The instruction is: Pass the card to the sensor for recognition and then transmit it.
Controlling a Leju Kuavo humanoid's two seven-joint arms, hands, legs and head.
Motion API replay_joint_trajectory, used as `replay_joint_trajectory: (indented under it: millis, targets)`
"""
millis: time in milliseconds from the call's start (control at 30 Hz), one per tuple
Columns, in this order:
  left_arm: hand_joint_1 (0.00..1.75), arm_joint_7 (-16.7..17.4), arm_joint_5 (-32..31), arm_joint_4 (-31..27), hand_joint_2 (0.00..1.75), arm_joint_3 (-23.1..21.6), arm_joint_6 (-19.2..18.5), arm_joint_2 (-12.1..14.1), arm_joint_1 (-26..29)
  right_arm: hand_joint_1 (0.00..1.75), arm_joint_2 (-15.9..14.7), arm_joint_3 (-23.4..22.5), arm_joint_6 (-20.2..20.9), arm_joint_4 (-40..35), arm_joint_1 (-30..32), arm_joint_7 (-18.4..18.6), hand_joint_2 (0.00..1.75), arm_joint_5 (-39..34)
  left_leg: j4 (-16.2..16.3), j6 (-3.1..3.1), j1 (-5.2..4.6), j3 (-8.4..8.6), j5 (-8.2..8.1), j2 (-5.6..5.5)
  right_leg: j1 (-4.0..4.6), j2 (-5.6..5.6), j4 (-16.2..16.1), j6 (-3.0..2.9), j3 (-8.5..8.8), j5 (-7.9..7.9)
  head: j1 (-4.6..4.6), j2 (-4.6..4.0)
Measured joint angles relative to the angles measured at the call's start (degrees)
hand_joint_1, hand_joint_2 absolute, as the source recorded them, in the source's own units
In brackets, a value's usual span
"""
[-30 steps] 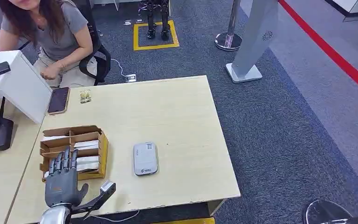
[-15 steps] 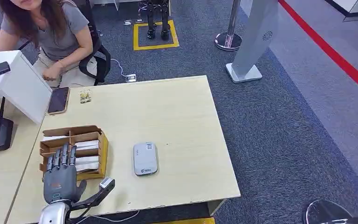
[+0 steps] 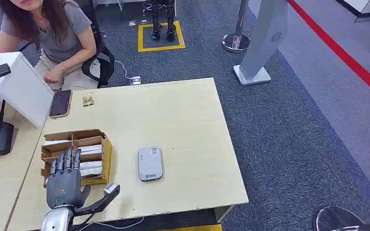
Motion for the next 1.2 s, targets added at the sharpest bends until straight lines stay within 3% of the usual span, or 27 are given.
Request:
replay_joint_trajectory:
  millis: [300, 333, 367, 400, 433, 800, 1200]
  targets:
    - [0.00, 0.0, 0.0, 0.0, 1.75, 0.0, 0.0, 0.1, 0.0, 0.00, 0.0, 0.0, 0.0, 0.0, 0.0, 0.0, 0.00, 0.0, 0.0, 0.00, 0.00, 0.00, 0.00, 0.00, 0.00, 0.00, 0.0, 0.00, 0.00, 0.00, -0.02, 0.00]
    - [0.10, 0.0, 0.0, 0.0, 1.75, 0.0, 0.0, 0.1, 0.0, 0.00, 0.0, 0.0, 0.0, 0.0, 0.0, 0.0, 0.00, 0.0, 0.0, 0.00, 0.00, 0.00, 0.00, 0.00, 0.00, 0.00, 0.0, 0.00, 0.00, 0.00, -0.02, 0.00]
    - [0.45, 0.1, 0.0, 0.0, 1.75, 0.0, 0.0, 0.1, 0.0, 0.00, 0.0, 0.0, 0.0, 0.0, 0.0, 0.0, 0.00, 0.0, 0.0, 0.00, 0.00, 0.00, 0.00, 0.00, 0.00, 0.00, 0.0, 0.00, 0.00, 0.00, 0.00, 0.00]
    - [1.38, 0.2, 0.0, 0.0, 1.75, 0.0, 0.0, 0.2, 0.0, 0.00, 0.0, 0.0, 0.0, 0.0, 0.0, 0.0, 0.00, 0.0, 0.0, 0.00, 0.00, 0.00, 0.00, 0.00, 0.00, 0.00, 0.0, 0.00, 0.00, 0.00, -0.02, 0.00]
    - [1.75, 0.3, 0.0, 0.0, 1.75, 0.0, 0.0, 0.2, 0.0, 0.00, 0.0, 0.0, 0.0, 0.0, 0.0, 0.0, 0.00, 0.0, 0.0, 0.00, 0.00, 0.00, 0.00, 0.00, 0.00, 0.00, 0.0, 0.00, 0.00, 0.00, -0.02, 0.00]
    - [1.75, 1.7, 0.0, 0.0, 1.75, -0.2, -0.7, 0.5, -0.2, 0.00, 0.0, 0.0, 0.0, 0.0, 0.0, 0.0, 0.00, 0.0, 0.0, 0.00, 0.00, 0.00, 0.00, 0.00, 0.00, 0.00, 0.0, 0.00, 0.00, 0.00, -0.02, 0.00]
    - [1.75, 0.1, 0.0, 0.0, 1.75, -0.2, -0.9, 0.2, -1.6, 0.00, 0.0, 0.0, 0.1, 0.0, -0.1, -0.4, 0.00, -0.3, 0.0, 0.00, 0.00, 0.00, 0.00, 0.00, 0.00, 0.00, 0.0, 0.00, 0.00, 0.00, -0.02, 0.00]
